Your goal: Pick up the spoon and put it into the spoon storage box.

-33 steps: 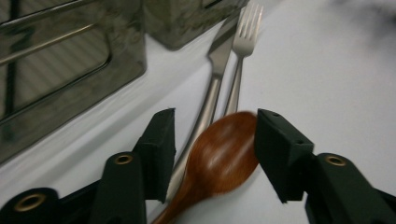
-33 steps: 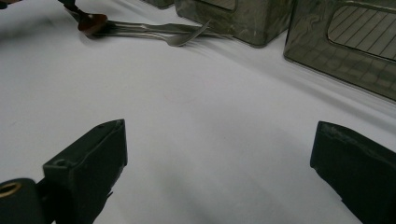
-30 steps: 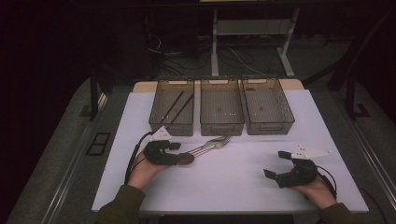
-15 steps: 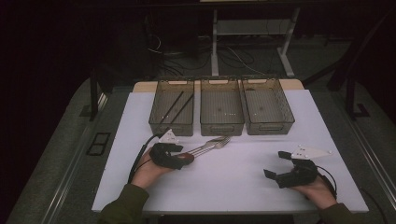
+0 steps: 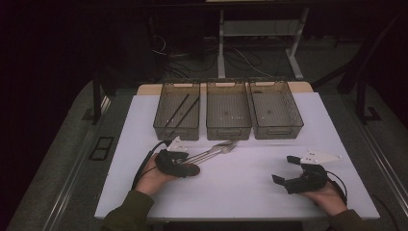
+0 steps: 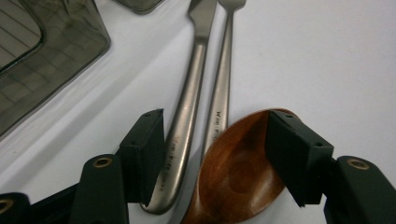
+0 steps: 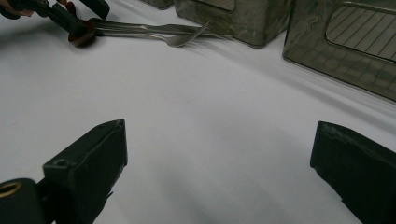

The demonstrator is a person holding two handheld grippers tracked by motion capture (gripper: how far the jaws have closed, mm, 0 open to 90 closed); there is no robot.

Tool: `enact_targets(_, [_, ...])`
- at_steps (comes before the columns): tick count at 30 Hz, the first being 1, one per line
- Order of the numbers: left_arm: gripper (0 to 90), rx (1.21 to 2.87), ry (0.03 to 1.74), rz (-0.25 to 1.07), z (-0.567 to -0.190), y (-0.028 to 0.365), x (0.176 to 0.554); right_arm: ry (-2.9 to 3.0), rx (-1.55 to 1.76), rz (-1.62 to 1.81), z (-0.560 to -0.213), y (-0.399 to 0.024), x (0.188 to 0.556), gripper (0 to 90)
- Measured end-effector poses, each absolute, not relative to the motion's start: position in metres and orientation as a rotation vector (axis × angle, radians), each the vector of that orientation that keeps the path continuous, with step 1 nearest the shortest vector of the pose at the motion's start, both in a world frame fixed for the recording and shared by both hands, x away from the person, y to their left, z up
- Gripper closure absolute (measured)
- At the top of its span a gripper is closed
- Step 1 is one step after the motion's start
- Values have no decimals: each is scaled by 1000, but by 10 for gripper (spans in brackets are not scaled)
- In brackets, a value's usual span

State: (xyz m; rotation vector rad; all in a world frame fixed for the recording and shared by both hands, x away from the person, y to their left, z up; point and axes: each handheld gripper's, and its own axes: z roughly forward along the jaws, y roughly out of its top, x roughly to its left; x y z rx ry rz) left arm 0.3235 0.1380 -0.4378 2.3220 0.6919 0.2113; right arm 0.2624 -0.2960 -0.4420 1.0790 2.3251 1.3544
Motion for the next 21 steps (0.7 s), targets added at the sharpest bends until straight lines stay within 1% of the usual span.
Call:
enact_targets(3, [368, 2305, 689, 202, -438, 140, 320, 2323, 1081, 1356, -442, -296, 262, 33])
enact_targets(16, [369, 2336, 642, 213, -439, 140, 311, 2323, 1083, 1357, -442, -296, 262, 33])
enact_targets(21, [391, 2344, 631, 200, -441, 140, 309, 2322, 1084, 1358, -442, -296, 262, 33])
